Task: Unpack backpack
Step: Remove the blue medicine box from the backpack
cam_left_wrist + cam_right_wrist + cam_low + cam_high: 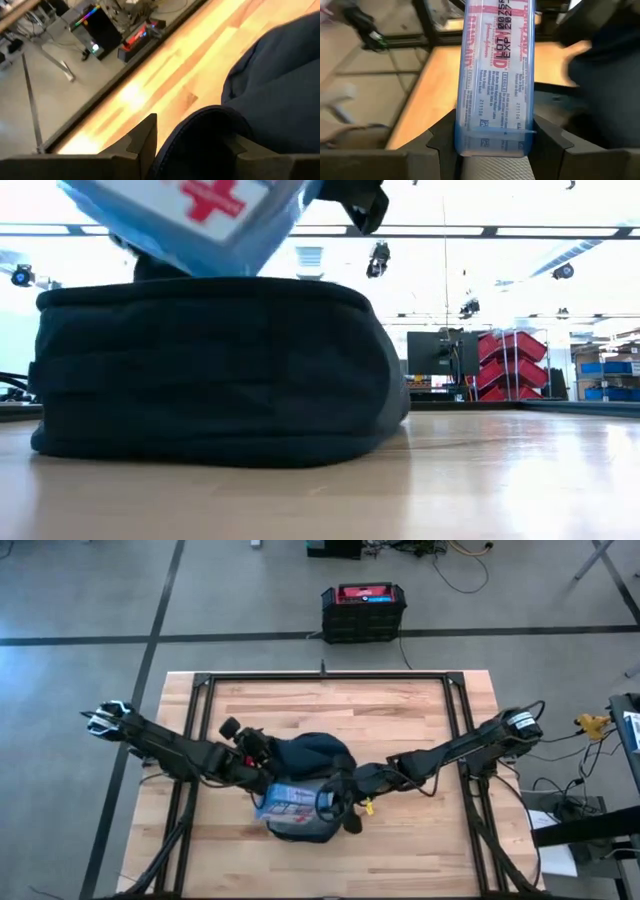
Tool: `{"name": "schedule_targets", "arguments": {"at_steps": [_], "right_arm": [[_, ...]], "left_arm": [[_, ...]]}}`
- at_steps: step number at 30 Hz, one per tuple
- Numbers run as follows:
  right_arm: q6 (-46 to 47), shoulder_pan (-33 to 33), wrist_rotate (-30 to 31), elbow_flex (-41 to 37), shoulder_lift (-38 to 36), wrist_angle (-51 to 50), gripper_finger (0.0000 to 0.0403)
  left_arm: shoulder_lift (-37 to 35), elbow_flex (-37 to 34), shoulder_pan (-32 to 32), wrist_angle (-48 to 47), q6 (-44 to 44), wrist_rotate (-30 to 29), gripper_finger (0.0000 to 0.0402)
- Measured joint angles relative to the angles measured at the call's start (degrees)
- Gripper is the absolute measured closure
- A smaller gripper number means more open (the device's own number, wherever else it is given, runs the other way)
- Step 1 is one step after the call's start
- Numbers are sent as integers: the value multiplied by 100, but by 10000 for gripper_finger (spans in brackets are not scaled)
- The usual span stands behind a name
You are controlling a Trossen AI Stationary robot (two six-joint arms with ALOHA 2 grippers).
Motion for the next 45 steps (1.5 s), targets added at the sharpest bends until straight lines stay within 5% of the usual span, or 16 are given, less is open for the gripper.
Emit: {"name": "schedule_targets", "arguments": {"at_steps": [13,21,32,40,45], "right_arm": [[81,74,1826,27,-1154,-1760,240],[2044,121,3132,-449,-2076,-4655,240],[4832,126,3130,-2420,-3337,-5759,240],[5739,126,3200,-3061,-3625,-6170,239],[5549,126,2862,-3040,-3587,-6240,155]], "left_arm": [[-44,-1289,33,655,-764,975,284],[-44,-1465,6,676,-1131,1358,284],[-39,-1114,-200,702,-1162,1436,283],[-41,-857,-385,841,-1044,1429,283],[-39,-845,-395,928,-979,1418,283]]}}
